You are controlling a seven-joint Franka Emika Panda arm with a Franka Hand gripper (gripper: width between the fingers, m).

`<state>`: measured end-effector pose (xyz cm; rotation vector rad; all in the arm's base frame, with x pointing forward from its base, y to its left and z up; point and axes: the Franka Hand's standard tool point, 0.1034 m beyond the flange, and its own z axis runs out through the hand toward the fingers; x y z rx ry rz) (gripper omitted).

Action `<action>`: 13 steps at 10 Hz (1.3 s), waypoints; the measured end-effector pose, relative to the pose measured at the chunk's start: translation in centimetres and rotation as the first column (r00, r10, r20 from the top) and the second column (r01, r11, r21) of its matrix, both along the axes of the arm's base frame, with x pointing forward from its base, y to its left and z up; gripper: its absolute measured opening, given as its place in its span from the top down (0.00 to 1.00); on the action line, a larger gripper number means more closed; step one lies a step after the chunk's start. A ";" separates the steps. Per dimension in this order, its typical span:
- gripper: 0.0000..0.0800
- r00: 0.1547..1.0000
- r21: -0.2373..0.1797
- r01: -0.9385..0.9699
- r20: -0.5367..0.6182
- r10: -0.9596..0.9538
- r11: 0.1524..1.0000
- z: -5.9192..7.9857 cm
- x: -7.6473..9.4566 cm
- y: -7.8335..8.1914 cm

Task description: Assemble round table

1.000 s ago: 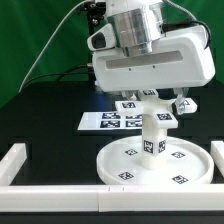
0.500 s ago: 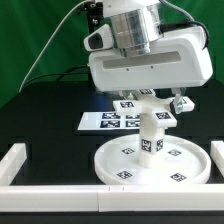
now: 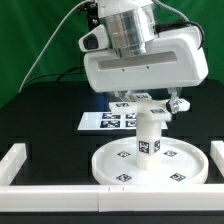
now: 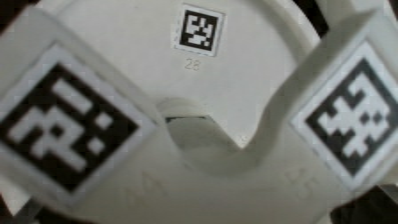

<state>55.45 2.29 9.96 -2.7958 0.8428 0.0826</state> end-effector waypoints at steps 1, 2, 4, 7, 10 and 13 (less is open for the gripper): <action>0.19 1.000 0.000 0.000 0.001 0.000 1.000 0.0 0.0 0.0; 0.19 1.000 -0.005 -0.023 -0.012 0.023 1.000 0.0 -0.1 0.1; 0.19 0.993 -0.014 -0.108 -0.042 0.107 0.994 0.5 0.2 -0.2; 0.19 0.993 -0.015 -0.111 -0.043 0.110 0.994 0.7 0.3 -0.4; 0.32 0.993 -0.015 -0.107 -0.043 0.106 0.994 0.7 0.3 -0.5; 0.44 0.998 -0.014 -0.014 -0.062 0.013 1.000 0.7 0.3 -0.3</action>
Offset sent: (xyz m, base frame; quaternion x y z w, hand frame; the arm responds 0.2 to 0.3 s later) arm 0.0073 -0.0220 0.0094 -0.0832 -0.0432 -0.1183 0.9885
